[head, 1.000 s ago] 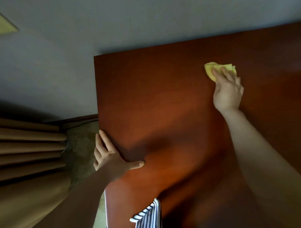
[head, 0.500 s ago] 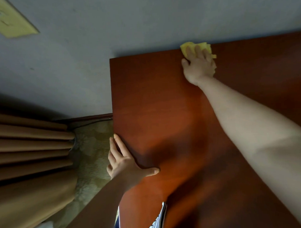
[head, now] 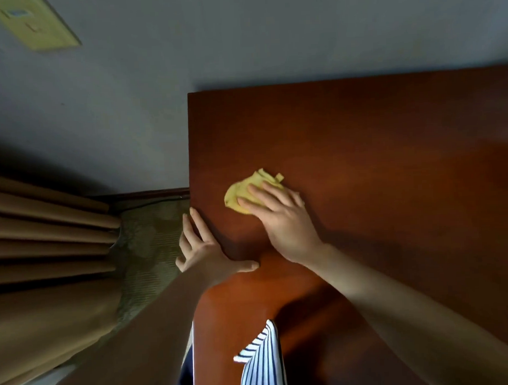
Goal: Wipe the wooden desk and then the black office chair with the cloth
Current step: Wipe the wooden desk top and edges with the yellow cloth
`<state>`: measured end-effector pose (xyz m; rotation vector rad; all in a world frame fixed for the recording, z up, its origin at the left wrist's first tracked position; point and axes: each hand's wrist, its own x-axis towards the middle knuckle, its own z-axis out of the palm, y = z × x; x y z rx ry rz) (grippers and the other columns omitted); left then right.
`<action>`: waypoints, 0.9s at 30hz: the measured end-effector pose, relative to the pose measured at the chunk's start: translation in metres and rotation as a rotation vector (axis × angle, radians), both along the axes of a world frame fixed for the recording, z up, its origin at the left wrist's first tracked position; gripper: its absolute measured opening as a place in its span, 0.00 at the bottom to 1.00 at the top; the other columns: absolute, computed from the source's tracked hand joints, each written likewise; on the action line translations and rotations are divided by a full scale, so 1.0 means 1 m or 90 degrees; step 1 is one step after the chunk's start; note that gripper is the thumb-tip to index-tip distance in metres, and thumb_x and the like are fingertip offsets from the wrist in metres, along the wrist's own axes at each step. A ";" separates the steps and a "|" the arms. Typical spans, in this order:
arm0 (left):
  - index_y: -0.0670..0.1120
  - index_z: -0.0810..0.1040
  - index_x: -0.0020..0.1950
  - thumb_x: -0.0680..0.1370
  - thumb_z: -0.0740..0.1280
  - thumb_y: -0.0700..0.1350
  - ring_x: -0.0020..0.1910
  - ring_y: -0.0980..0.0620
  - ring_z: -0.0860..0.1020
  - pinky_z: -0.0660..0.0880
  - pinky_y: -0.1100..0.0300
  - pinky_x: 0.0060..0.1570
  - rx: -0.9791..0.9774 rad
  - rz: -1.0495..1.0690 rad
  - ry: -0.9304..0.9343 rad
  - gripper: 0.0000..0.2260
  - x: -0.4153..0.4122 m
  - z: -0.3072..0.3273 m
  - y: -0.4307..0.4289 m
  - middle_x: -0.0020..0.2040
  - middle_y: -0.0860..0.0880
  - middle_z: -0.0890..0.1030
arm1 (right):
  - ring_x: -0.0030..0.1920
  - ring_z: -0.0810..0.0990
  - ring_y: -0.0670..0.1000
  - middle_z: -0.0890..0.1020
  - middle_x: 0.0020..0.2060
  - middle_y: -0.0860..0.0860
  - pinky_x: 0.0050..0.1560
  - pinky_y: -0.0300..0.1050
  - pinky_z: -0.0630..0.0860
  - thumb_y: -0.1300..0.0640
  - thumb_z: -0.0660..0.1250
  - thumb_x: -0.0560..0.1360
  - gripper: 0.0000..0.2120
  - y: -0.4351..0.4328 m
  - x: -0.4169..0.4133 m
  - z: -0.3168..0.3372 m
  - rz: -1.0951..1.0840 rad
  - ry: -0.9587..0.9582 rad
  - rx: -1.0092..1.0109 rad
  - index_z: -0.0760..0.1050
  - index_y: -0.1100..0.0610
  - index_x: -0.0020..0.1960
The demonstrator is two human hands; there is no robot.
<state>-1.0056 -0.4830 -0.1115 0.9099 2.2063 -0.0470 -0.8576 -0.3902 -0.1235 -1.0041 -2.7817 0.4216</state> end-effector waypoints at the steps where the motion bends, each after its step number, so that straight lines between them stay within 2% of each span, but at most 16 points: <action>1: 0.53 0.19 0.67 0.49 0.77 0.69 0.75 0.45 0.43 0.56 0.39 0.68 0.000 0.002 0.001 0.73 0.000 0.000 0.000 0.73 0.53 0.30 | 0.72 0.63 0.51 0.68 0.71 0.45 0.66 0.52 0.60 0.65 0.63 0.74 0.28 -0.009 0.014 0.000 0.023 -0.006 -0.003 0.68 0.43 0.70; 5: 0.54 0.19 0.67 0.48 0.76 0.69 0.75 0.44 0.43 0.57 0.38 0.68 0.005 0.006 0.012 0.74 -0.003 -0.003 0.000 0.74 0.54 0.31 | 0.73 0.63 0.50 0.67 0.71 0.45 0.65 0.54 0.65 0.68 0.65 0.73 0.31 -0.019 0.065 0.003 0.097 -0.035 0.006 0.67 0.44 0.70; 8: 0.55 0.20 0.67 0.47 0.76 0.70 0.75 0.44 0.44 0.56 0.37 0.68 0.012 0.006 0.003 0.74 0.000 -0.004 -0.002 0.74 0.54 0.32 | 0.72 0.64 0.51 0.69 0.70 0.46 0.64 0.56 0.69 0.68 0.66 0.73 0.29 -0.007 0.103 0.007 0.076 -0.039 0.001 0.69 0.45 0.69; 14: 0.55 0.21 0.68 0.45 0.76 0.70 0.75 0.44 0.45 0.56 0.37 0.68 0.030 0.014 0.009 0.74 0.000 -0.008 -0.004 0.74 0.55 0.34 | 0.71 0.65 0.53 0.70 0.70 0.49 0.65 0.55 0.67 0.73 0.61 0.73 0.31 0.049 0.137 0.009 -0.108 -0.032 -0.003 0.70 0.48 0.69; 18: 0.55 0.22 0.69 0.45 0.76 0.70 0.75 0.45 0.46 0.57 0.38 0.68 0.036 0.016 0.022 0.74 0.003 -0.009 -0.004 0.74 0.55 0.34 | 0.72 0.63 0.56 0.69 0.71 0.52 0.70 0.56 0.62 0.72 0.57 0.76 0.28 0.102 0.142 0.009 -0.224 -0.026 -0.007 0.67 0.50 0.71; 27: 0.52 0.23 0.70 0.48 0.77 0.68 0.75 0.44 0.46 0.57 0.39 0.68 0.037 0.019 0.035 0.74 0.004 -0.008 -0.004 0.75 0.52 0.35 | 0.75 0.55 0.54 0.61 0.75 0.50 0.74 0.52 0.52 0.71 0.51 0.76 0.31 0.179 0.091 0.007 -0.492 -0.011 -0.034 0.63 0.47 0.74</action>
